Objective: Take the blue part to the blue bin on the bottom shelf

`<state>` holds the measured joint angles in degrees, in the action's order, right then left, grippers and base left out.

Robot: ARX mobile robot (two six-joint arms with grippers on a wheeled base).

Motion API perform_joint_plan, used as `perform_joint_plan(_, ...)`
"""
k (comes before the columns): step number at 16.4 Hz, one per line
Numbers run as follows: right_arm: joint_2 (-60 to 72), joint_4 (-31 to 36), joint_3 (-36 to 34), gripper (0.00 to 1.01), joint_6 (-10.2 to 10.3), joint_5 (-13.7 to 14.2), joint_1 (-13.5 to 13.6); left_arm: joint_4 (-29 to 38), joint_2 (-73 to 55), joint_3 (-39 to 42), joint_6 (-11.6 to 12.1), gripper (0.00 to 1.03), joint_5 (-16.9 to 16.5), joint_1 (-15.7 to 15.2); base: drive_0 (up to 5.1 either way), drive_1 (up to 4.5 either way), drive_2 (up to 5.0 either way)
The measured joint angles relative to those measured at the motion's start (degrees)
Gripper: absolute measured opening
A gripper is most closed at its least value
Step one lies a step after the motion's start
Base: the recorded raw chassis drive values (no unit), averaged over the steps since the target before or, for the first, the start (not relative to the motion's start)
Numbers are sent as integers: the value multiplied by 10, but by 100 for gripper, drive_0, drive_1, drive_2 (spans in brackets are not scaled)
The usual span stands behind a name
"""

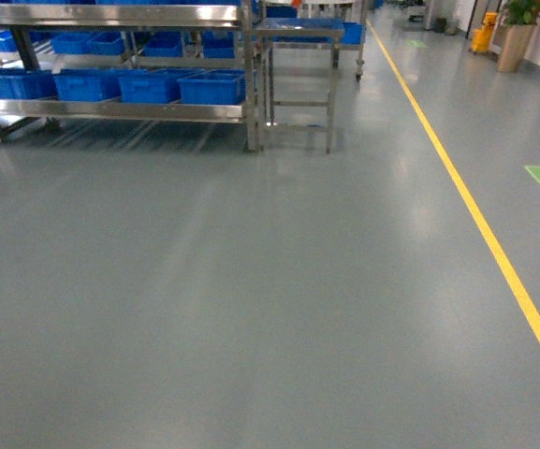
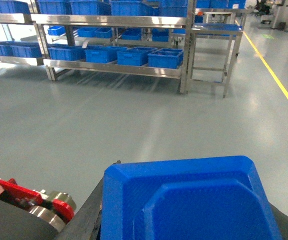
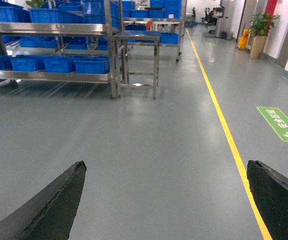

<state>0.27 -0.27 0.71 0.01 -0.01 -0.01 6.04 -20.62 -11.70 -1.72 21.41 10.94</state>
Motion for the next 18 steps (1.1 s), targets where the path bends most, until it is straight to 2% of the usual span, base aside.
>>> perform_joint_plan(6,0,0,0,98,0,0,0,0,0,0,0,44,0,0,-5,-5,-5)
perform_joint_plan(18,0,1,0,98,0,0,0,0,0,1,0,44,0,0,-3,418,-425)
